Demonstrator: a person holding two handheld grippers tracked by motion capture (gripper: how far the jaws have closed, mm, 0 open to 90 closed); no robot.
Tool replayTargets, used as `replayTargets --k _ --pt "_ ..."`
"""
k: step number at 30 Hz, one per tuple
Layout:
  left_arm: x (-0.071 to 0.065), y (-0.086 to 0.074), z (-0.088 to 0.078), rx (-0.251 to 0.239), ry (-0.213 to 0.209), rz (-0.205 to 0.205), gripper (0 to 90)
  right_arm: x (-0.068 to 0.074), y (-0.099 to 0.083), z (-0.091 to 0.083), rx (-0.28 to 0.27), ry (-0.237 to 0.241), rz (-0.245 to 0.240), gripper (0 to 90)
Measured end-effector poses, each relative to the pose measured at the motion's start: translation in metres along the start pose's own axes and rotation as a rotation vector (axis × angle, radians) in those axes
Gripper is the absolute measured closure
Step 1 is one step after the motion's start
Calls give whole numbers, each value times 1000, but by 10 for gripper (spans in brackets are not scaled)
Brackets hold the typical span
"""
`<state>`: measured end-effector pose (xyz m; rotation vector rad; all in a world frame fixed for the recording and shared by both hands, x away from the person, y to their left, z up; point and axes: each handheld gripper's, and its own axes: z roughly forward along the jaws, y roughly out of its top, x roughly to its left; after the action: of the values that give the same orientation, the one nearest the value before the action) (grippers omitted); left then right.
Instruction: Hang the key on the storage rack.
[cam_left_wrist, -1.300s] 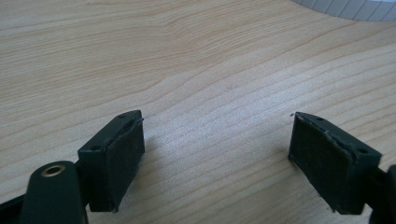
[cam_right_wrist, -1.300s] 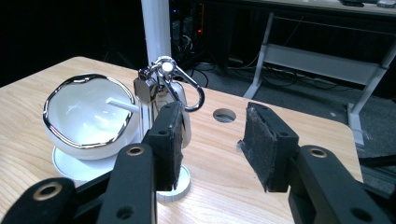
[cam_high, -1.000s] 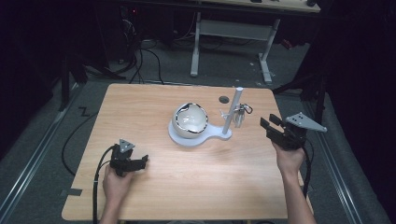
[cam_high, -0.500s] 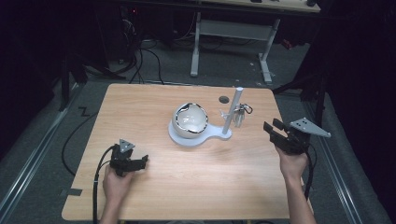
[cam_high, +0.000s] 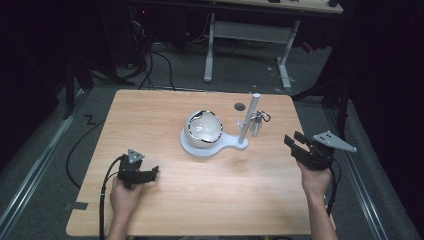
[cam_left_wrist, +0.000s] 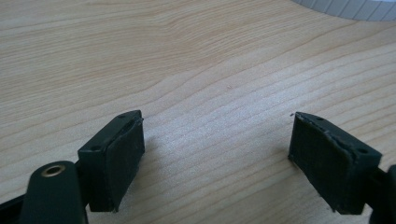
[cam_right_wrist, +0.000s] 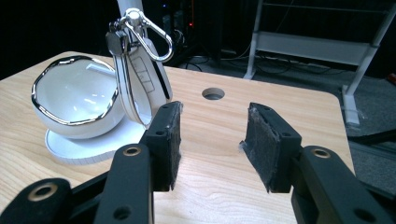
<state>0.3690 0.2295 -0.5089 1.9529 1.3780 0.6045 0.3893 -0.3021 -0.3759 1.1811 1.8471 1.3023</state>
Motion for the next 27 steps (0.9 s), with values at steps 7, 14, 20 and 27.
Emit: replayTargets --k 7,14,20,27 --pt "0 0 0 -1 0 -1 186 -3 -8 0 12 3 21 549" --pt "0 0 0 -1 0 -1 186 -4 -16 0 16 1 34 546" --pt "0 0 0 -1 0 -1 186 -6 -22 -1 20 -6 45 543" --pt "0 0 0 -1 1 -1 186 -7 -31 -1 33 -10 52 542"
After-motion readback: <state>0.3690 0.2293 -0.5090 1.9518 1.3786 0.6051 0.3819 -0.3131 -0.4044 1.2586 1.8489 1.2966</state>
